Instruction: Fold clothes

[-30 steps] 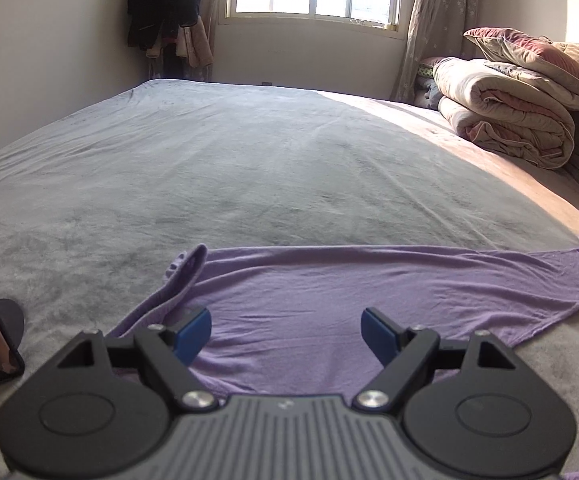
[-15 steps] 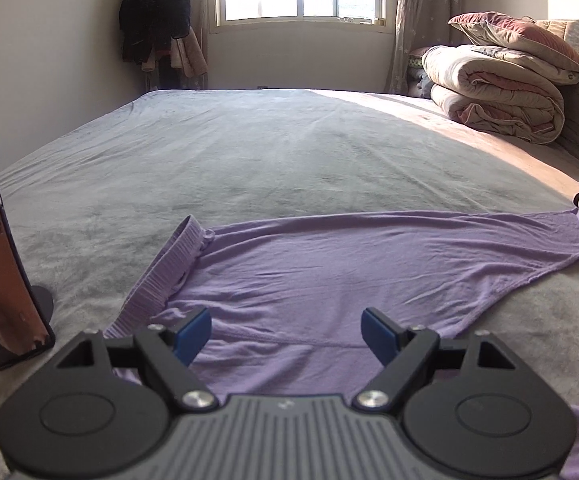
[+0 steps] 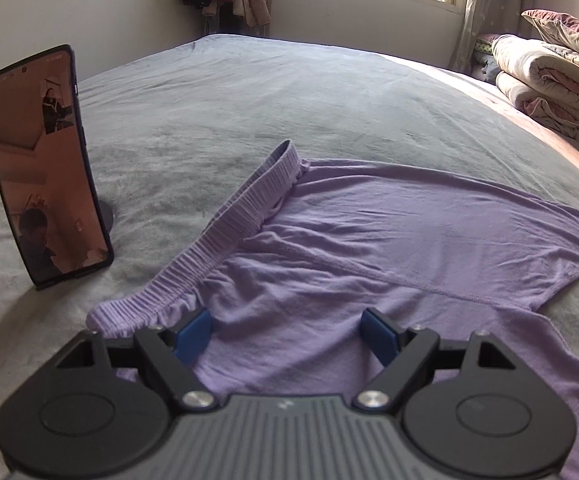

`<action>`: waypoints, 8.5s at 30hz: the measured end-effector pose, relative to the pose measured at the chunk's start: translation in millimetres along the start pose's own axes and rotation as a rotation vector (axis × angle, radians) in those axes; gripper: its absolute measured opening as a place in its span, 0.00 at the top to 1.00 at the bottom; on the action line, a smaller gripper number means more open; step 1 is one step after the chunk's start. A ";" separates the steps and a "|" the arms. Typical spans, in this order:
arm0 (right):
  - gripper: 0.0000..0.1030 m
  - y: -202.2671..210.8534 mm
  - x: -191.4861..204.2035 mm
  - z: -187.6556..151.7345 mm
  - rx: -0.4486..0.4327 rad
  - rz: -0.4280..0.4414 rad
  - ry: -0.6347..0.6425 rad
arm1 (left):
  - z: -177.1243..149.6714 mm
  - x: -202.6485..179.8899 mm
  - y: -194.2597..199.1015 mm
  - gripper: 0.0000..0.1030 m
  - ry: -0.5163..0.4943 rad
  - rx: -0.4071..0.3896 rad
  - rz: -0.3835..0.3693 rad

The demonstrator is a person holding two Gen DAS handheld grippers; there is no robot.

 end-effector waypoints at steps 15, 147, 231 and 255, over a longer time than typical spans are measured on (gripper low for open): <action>0.38 18.3 -11.1 -6.4 -0.041 0.025 -0.049 | -0.7 -58.8 44.3 0.19 0.006 -0.007 -0.159; 0.95 -187.2 309.4 258.1 0.014 0.447 0.432 | -12.8 103.6 -6.8 0.97 0.311 -0.069 -0.327; 0.60 -122.8 249.4 166.0 -0.074 0.132 0.799 | -22.0 147.3 23.1 0.95 0.662 -0.076 -0.581; 0.98 -165.9 177.9 210.5 0.104 0.006 0.919 | -23.2 109.0 22.6 0.78 0.350 0.116 -0.318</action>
Point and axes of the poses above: each gripper's, at about its wrist camera, not at the fingertips, and y roughly against the way its jaws point, x to its left, z to its top, the point moved 5 cm from there along -y, roughly the way its jaws point, and after that the axes turned 8 degrees about x, right-handed, at the moved point
